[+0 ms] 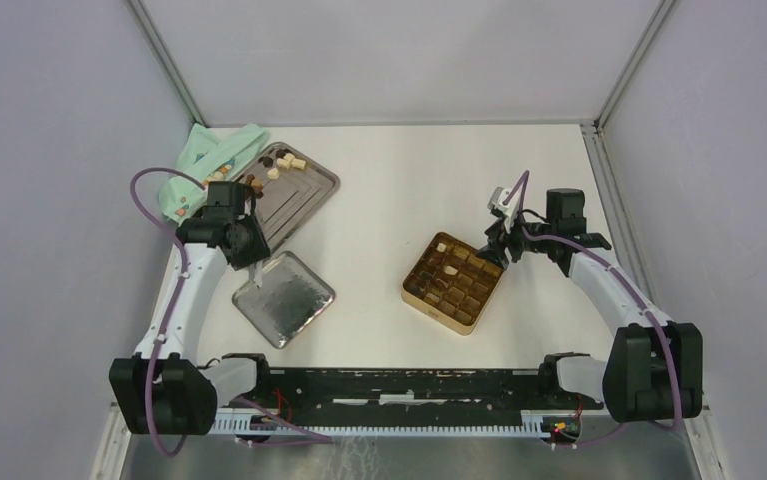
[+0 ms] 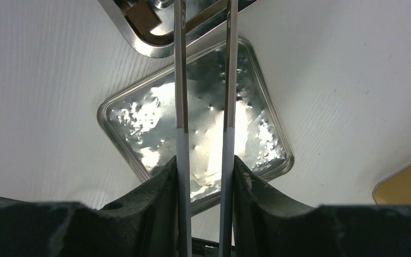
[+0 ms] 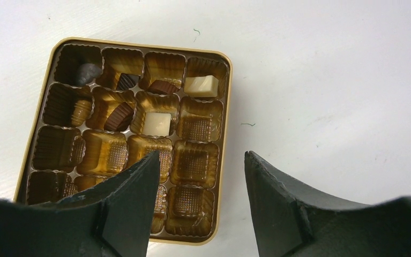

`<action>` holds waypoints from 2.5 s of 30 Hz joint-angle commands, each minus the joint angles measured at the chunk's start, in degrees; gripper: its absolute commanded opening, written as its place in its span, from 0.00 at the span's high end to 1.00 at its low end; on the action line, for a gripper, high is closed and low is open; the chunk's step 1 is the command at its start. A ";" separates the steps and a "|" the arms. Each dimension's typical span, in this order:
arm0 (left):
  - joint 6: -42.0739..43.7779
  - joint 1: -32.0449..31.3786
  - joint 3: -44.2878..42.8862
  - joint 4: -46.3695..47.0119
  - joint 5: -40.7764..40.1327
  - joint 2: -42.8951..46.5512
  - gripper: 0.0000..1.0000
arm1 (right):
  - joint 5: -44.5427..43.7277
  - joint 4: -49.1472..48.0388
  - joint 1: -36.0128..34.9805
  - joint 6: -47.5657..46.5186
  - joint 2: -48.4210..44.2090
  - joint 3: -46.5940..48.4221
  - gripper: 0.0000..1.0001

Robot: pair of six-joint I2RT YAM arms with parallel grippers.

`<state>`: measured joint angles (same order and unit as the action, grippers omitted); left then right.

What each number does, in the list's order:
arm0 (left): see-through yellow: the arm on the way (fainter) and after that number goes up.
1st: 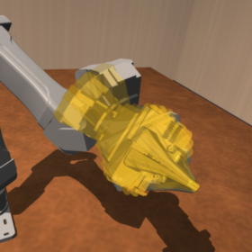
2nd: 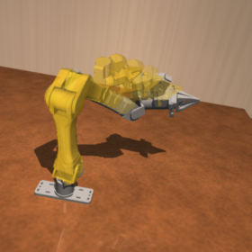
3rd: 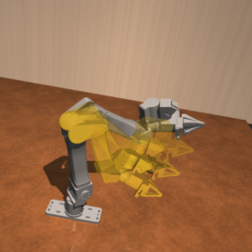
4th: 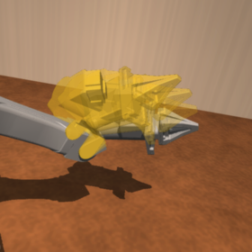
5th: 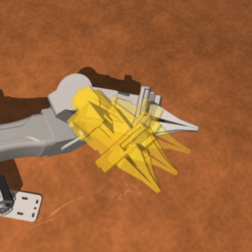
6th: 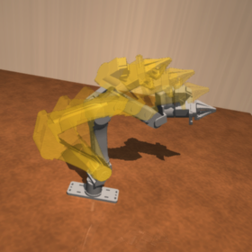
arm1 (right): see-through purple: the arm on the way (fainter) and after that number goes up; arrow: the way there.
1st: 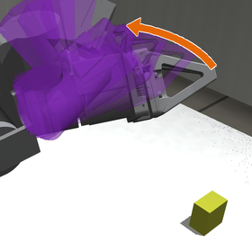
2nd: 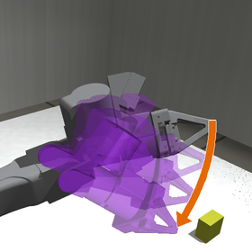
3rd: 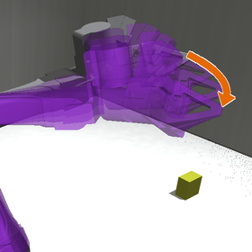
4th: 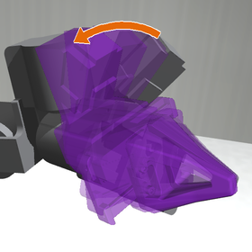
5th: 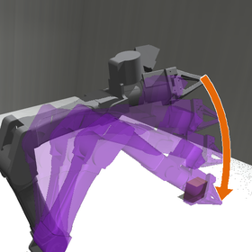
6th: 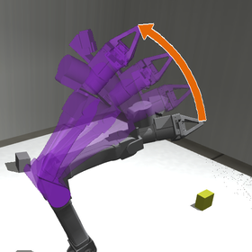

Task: Pack the chocolate
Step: Pick up the fake chocolate from the plate.

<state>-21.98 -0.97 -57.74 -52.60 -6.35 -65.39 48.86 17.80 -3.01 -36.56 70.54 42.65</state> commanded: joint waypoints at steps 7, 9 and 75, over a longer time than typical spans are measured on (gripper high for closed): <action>2.88 2.52 -1.53 -0.20 -1.20 -1.81 0.57 | 1.68 -0.17 -0.67 -1.34 -0.93 1.12 0.35; 2.97 2.87 -1.28 0.36 -1.27 -2.49 0.56 | 1.51 -0.14 -0.63 -1.34 -0.98 1.12 0.35; 6.07 5.40 -0.70 5.40 1.58 -11.21 0.73 | 1.68 1.38 -0.65 -2.82 0.17 1.47 0.35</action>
<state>-18.26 4.14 -57.67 -49.15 -4.36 -76.36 49.12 19.29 -3.42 -38.50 70.57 42.65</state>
